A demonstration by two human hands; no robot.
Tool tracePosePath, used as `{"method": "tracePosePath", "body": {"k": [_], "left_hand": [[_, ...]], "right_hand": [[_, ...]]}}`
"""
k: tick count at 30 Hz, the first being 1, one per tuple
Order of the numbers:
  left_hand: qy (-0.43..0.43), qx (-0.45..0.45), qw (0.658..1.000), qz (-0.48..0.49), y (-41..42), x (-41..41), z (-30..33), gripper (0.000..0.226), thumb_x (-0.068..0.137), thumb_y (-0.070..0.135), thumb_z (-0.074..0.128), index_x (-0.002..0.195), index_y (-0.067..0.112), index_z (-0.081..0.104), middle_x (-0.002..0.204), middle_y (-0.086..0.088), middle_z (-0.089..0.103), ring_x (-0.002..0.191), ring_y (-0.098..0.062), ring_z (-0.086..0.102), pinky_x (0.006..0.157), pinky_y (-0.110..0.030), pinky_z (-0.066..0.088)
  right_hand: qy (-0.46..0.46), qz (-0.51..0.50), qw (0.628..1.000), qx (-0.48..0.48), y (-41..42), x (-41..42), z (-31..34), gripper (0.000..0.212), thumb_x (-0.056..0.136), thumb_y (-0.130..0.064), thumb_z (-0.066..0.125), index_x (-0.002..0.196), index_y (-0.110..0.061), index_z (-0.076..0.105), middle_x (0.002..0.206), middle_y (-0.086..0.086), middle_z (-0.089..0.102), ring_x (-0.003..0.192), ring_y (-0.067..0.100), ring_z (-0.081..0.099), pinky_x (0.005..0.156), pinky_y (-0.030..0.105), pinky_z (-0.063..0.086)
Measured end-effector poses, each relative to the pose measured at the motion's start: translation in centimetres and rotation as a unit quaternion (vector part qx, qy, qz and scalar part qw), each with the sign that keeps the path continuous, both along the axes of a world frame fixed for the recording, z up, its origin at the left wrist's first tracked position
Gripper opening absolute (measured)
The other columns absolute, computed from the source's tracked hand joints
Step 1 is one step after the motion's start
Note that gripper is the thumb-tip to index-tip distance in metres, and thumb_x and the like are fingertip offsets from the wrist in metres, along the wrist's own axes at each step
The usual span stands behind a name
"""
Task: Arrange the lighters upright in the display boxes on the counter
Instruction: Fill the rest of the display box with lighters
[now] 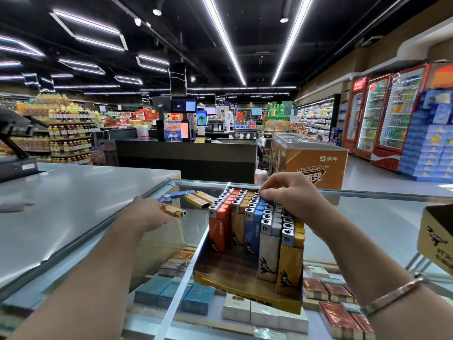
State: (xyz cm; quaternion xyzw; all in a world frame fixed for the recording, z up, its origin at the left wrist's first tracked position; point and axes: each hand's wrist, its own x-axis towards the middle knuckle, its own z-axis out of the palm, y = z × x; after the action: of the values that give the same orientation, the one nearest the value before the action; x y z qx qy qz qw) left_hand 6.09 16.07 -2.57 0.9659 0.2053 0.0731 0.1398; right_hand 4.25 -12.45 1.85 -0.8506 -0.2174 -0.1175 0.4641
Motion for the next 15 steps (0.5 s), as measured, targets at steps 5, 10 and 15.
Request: {"method": "tracePosePath", "body": {"k": [5,10,15], "left_hand": [[-0.017,-0.017,0.999,0.025,0.37,0.04,0.15,0.024,0.088,0.013,0.047,0.110,0.007,0.049,0.093,-0.010,0.050,0.081,-0.020,0.053,0.067,-0.029,0.044],[0.006,-0.030,0.998,0.051,0.30,-0.11,0.42,0.045,0.089,0.013,0.051,0.128,0.000,0.032,0.105,-0.018,0.054,0.092,-0.026,0.055,0.071,-0.031,0.044],[-0.004,-0.048,0.998,0.028,0.74,-0.46,0.52,0.015,0.079,0.012,0.058,0.088,0.001,0.054,0.072,-0.011,0.053,0.069,-0.023,0.053,0.057,-0.026,0.040]], "right_hand": [[0.005,0.003,1.000,0.005,0.02,0.05,-0.06,0.010,0.083,-0.013,0.064,0.076,-0.019,0.066,0.075,-0.001,0.066,0.071,0.009,0.063,0.059,0.020,0.046],[0.002,0.003,1.000,0.006,0.03,0.01,-0.05,0.008,0.083,-0.012,0.064,0.077,-0.017,0.067,0.075,-0.002,0.066,0.070,0.007,0.061,0.057,0.018,0.044],[0.005,0.006,1.000,0.012,0.05,-0.02,-0.03,0.012,0.083,-0.011,0.063,0.074,-0.018,0.067,0.073,-0.002,0.066,0.072,0.010,0.063,0.063,0.022,0.050]]}}
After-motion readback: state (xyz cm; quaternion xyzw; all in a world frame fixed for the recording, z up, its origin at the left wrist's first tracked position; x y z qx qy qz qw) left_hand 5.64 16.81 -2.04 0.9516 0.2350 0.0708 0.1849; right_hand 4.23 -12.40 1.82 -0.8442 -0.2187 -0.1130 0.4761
